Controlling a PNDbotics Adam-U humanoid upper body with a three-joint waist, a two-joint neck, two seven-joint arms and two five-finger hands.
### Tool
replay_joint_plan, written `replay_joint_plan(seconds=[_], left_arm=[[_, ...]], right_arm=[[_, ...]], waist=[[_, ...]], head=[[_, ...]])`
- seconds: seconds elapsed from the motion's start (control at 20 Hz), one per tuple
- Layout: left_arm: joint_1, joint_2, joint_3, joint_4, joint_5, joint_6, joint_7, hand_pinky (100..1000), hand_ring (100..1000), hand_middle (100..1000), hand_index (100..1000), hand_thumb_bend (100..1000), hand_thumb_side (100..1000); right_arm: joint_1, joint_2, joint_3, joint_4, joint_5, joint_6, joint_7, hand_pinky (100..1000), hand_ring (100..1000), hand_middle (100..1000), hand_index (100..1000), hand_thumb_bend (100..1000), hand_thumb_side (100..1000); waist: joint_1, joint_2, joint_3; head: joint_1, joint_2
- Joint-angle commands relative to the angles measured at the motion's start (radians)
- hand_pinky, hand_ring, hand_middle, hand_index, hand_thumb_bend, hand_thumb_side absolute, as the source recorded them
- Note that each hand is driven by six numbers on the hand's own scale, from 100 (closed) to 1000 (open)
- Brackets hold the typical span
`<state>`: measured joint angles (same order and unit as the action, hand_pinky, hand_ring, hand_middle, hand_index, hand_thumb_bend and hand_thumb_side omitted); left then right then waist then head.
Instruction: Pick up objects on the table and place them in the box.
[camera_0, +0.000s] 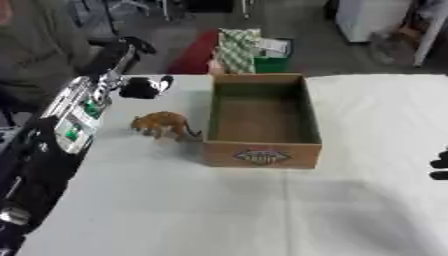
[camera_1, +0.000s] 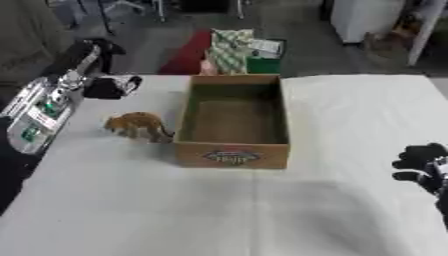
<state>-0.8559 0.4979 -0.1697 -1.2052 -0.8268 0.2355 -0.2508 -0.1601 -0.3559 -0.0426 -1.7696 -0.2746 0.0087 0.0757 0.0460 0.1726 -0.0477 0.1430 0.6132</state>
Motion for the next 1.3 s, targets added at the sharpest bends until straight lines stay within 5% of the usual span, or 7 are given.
replay_joint_plan(seconds=[0.05, 0.5, 1.3], left_arm=[[-0.042, -0.009, 0.015, 0.055, -0.078, -0.007, -0.066, 738, 761, 759, 799, 384, 303], [-0.073, -0.064, 0.038, 0.2, -0.152, 0.006, -0.094, 724, 751, 751, 797, 419, 317], [-0.035, -0.085, 0.047, 0.292, -0.175, 0.038, -0.157, 674, 643, 638, 752, 364, 238]], right_arm=[[-0.007, -0.013, -0.002, -0.012, 0.007, -0.002, 0.004, 632, 667, 607, 681, 100, 667], [-0.006, -0.013, 0.002, -0.011, 0.01, 0.0, 0.009, 633, 668, 607, 681, 100, 670], [-0.005, -0.012, 0.002, -0.009, 0.011, 0.0, 0.011, 633, 668, 608, 682, 100, 673]], waist=[[-0.002, -0.016, -0.001], [0.001, -0.015, -0.008], [-0.001, -0.013, -0.007]], head=[[0.001, 0.01], [-0.006, 0.006], [-0.013, 0.0]])
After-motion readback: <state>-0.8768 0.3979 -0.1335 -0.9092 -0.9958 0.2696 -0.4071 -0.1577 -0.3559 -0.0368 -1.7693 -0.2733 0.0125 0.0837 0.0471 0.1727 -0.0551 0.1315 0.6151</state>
